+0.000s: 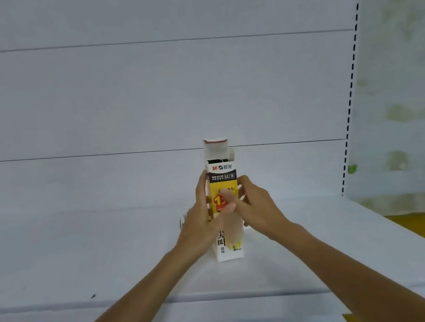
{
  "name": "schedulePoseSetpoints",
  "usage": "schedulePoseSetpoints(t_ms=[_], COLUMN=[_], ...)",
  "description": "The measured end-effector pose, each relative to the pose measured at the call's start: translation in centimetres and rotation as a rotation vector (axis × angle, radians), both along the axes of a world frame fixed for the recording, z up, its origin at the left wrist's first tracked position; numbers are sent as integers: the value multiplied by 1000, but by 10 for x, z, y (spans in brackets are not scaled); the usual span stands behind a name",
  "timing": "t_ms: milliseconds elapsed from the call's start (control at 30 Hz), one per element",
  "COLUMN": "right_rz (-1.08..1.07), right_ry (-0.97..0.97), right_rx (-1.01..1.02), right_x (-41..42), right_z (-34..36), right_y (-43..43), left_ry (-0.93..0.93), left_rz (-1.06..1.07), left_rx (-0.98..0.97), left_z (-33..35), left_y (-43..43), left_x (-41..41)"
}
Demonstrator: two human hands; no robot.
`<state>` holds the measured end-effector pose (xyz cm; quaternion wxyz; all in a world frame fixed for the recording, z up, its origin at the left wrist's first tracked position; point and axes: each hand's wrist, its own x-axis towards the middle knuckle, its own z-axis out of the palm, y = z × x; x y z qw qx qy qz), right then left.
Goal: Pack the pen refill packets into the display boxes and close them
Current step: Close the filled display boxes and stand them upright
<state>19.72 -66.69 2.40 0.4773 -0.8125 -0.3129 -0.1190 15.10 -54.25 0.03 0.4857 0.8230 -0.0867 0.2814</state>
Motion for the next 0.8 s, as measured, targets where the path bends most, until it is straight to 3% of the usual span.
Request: schedulePoseSetpoints(t_ms=[200,567,800], right_rz=[142,177,145], right_ry=[26,-128,-164], right_rx=[168,83,228], right_x=[-2,-5,-1], right_z=[23,39,37], right_y=[-19,-22,-12], left_ry=[-28,74,78], left_rz=[-8,-39,-36], left_rx=[6,134,61], left_z=[17,43,28], left_y=[-2,18,13], left_x=[-4,-5,2])
